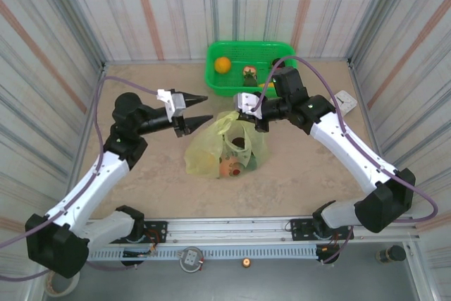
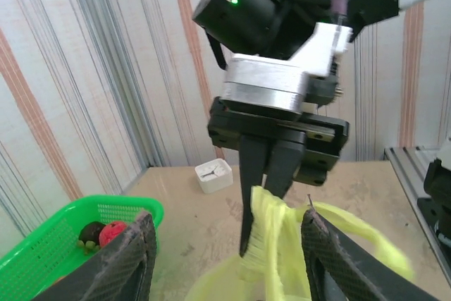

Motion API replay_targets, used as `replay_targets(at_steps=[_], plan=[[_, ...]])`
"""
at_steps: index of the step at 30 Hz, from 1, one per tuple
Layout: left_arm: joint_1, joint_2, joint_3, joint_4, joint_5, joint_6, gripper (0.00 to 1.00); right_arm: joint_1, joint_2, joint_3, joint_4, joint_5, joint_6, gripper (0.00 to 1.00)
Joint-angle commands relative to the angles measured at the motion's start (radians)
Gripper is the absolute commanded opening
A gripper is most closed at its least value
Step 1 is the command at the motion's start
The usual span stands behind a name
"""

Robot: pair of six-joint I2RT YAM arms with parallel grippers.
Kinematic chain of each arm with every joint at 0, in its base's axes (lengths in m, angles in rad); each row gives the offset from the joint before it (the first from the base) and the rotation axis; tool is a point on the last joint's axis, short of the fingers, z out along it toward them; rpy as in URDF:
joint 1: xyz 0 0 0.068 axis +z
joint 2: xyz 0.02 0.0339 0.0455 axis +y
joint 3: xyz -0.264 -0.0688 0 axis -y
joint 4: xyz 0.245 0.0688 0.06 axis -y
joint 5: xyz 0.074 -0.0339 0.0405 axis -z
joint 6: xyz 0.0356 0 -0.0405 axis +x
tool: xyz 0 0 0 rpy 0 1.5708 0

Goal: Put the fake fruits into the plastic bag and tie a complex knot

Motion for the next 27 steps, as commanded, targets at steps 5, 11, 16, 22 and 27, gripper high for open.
replay_targets(at_steps=[5, 11, 16, 22, 27], plan=[[0.024, 0.202, 0.12, -0.047, -0.016, -0.099, 0.49, -0.003, -0.008, 0.02, -0.038, -0.068, 0.027, 0.0], [-0.006, 0.3, 0.087, -0.098, 0.073, 0.037, 0.46, -0.003, 0.004, 0.023, -0.004, -0.043, 0.059, 0.0], [-0.049, 0.296, 0.074, -0.194, 0.085, 0.235, 0.48, -0.001, 0.015, 0.026, 0.003, -0.034, 0.065, 0.0], [-0.054, 0.334, 0.087, -0.188, 0.127, 0.265, 0.48, -0.002, 0.02, 0.022, 0.01, -0.028, 0.07, 0.0], [-0.052, 0.35, 0.087, -0.147, 0.15, 0.244, 0.49, 0.002, 0.026, 0.023, 0.013, -0.026, 0.075, 0.0]])
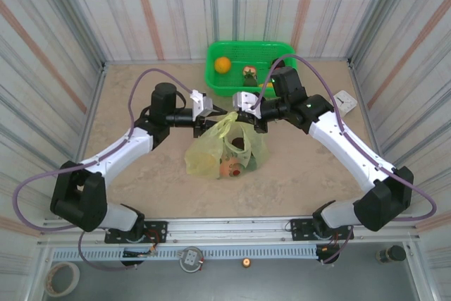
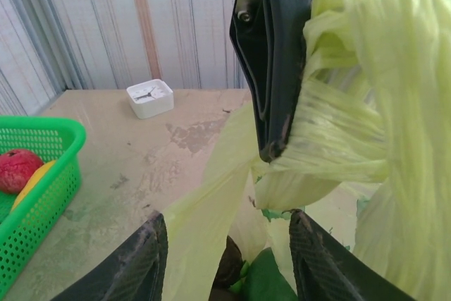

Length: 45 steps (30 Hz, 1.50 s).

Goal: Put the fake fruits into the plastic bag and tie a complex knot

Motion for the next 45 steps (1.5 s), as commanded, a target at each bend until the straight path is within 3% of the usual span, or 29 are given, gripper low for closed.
replay_targets(at_steps=[1, 13, 24, 29, 35, 38, 45], plan=[[0.0, 0.015, 0.006, 0.041, 0.048, 0.001, 0.5, 0.002, 0.012, 0.023, 0.008, 0.006, 0.025, 0.0], [0.001, 0.054, 0.0, 0.193, 0.078, -0.153, 0.49, 0.012, 0.03, 0.04, 0.001, 0.021, 0.029, 0.0], [0.009, 0.072, 0.034, 0.156, 0.121, -0.16, 0.0, 0.018, 0.037, 0.04, 0.007, 0.024, 0.037, 0.0], [0.014, 0.07, 0.028, 0.181, 0.124, -0.184, 0.0, 0.018, 0.036, 0.033, 0.018, 0.039, 0.049, 0.0], [0.019, 0.062, 0.021, 0.199, 0.14, -0.214, 0.0, 0.014, -0.04, -0.074, 0.145, 0.144, 0.073, 0.3], [0.026, 0.06, 0.02, 0.196, 0.135, -0.219, 0.0, 0.016, -0.111, -0.149, 0.217, 0.189, 0.084, 0.41], [0.026, 0.033, 0.014, 0.164, 0.114, -0.192, 0.0, 0.053, -0.285, -0.289, 0.312, 0.295, 0.175, 0.44]])
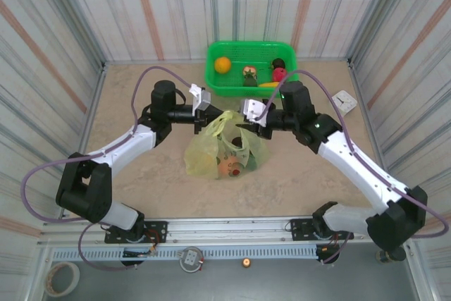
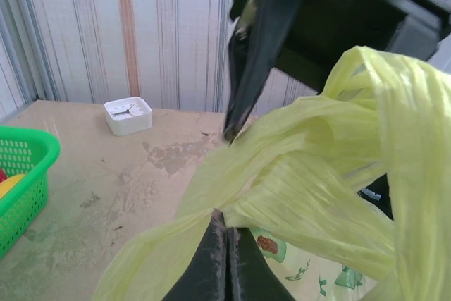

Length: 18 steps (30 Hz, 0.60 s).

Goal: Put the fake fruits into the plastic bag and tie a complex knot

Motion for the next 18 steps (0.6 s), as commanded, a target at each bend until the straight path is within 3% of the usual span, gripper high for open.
replay_targets(at_steps=[1, 3, 5, 8, 10, 15, 18], plan=[[0.003, -0.034, 0.01, -0.019, 0.003, 0.015, 0.0, 0.037, -0.101, -0.063, 0.118, 0.136, 0.17, 0.46], [0.003, -0.041, 0.009, -0.028, -0.006, 0.021, 0.0, 0.061, -0.132, -0.047, 0.104, 0.233, 0.394, 0.48], [0.003, -0.049, 0.007, -0.037, -0.017, 0.029, 0.0, 0.064, -0.132, 0.029, -0.019, 0.275, 0.595, 0.43], [0.002, -0.055, 0.003, -0.045, -0.038, 0.039, 0.0, 0.083, -0.152, 0.038, -0.082, 0.239, 0.745, 0.27], [0.002, -0.055, 0.004, -0.045, -0.046, 0.039, 0.0, 0.153, -0.17, 0.018, -0.076, 0.297, 0.858, 0.26], [0.001, -0.061, 0.001, -0.039, -0.067, 0.036, 0.0, 0.247, -0.181, 0.089, -0.157, 0.304, 1.241, 0.35], [0.0, -0.06, -0.001, -0.037, -0.072, 0.036, 0.0, 0.341, -0.186, 0.058, -0.084, 0.407, 1.432, 0.46]])
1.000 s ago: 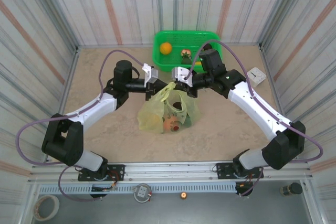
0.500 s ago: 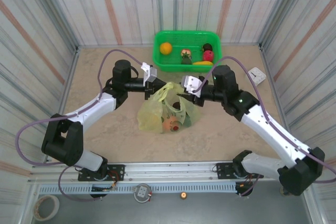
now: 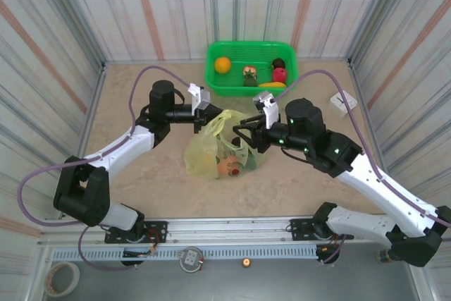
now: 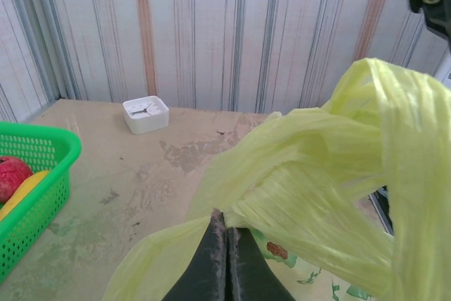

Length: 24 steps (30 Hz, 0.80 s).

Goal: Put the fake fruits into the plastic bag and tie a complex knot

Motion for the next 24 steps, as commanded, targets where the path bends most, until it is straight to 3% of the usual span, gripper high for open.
replay_targets(at_steps=[1, 3, 8, 16, 24], plan=[[0.0, -0.031, 0.001, -0.009, -0.013, 0.016, 0.0, 0.077, -0.007, 0.003, 0.025, 0.107, 0.364, 0.52], [-0.001, -0.033, 0.001, -0.007, -0.014, 0.012, 0.0, 0.095, 0.037, 0.027, -0.021, 0.166, 0.489, 0.54], [-0.002, -0.042, -0.004, -0.008, -0.015, 0.015, 0.0, 0.115, 0.137, 0.064, -0.002, 0.135, 0.655, 0.54], [-0.009, -0.053, -0.004, -0.018, -0.02, 0.03, 0.0, 0.149, 0.252, 0.15, -0.015, 0.181, 0.662, 0.5], [-0.009, -0.068, -0.008, -0.027, -0.027, 0.039, 0.0, 0.144, 0.228, 0.138, -0.078, 0.293, 0.637, 0.33]])
